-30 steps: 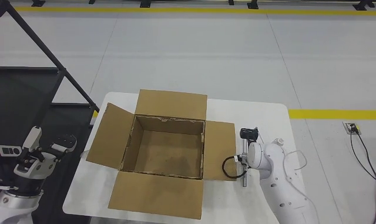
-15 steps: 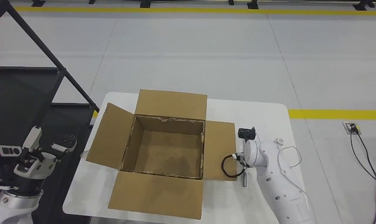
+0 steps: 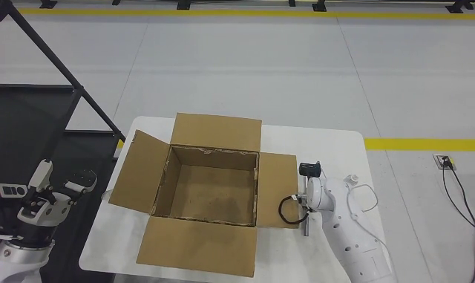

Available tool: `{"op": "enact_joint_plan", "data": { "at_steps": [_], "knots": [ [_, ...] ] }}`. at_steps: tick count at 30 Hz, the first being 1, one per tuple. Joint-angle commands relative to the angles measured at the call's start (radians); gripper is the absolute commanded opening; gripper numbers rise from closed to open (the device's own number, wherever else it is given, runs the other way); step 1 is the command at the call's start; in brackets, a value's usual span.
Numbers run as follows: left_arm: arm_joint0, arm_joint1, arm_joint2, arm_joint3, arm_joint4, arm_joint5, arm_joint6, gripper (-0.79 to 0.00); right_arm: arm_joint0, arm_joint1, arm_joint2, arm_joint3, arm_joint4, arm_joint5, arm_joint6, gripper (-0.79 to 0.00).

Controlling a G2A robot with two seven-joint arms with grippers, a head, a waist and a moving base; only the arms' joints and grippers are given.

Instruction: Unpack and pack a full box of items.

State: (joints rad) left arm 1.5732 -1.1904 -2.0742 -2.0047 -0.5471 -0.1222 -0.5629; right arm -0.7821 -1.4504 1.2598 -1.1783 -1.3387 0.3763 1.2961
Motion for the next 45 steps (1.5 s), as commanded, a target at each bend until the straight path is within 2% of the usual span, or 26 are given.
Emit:
{"op": "enact_joint_plan", "data": {
  "at_steps": [1, 6, 10, 19, 26, 32, 39, 45],
  "knots": [
    [0.0, 0.0, 0.0, 0.0, 0.0, 0.0, 0.0, 0.0, 0.0, 0.001, 0.004, 0.003, 0.0, 0.0, -0.001, -0.782],
    [0.0, 0.0, 0.0, 0.0, 0.0, 0.0, 0.0, 0.0, -0.009, 0.004, 0.023, -0.015, 0.002, 0.004, -0.009, -0.785],
    [0.0, 0.0, 0.0, 0.0, 0.0, 0.0, 0.0, 0.0, -0.034, 0.013, 0.062, -0.086, -0.006, 0.007, -0.014, -0.785],
    [0.0, 0.0, 0.0, 0.0, 0.0, 0.0, 0.0, 0.0, -0.15, 0.038, 0.152, -0.415, -0.109, 0.021, 0.019, -0.785],
    [0.0, 0.0, 0.0, 0.0, 0.0, 0.0, 0.0, 0.0, -0.2, 0.039, 0.156, -0.602, -0.176, 0.043, -0.035, -0.785],
    [0.0, 0.0, 0.0, 0.0, 0.0, 0.0, 0.0, 0.0, -0.204, 0.03, 0.098, -0.734, -0.19, 0.055, -0.136, -0.785],
    [0.0, 0.0, 0.0, 0.0, 0.0, 0.0, 0.0, 0.0, -0.177, 0.01, -0.035, -0.855, -0.191, 0.06, -0.311, -0.785],
    [0.0, 0.0, 0.0, 0.0, 0.0, 0.0, 0.0, 0.0, -0.091, -0.015, -0.174, -0.793, -0.085, -0.019, -0.362, -0.785]
  ]
}}
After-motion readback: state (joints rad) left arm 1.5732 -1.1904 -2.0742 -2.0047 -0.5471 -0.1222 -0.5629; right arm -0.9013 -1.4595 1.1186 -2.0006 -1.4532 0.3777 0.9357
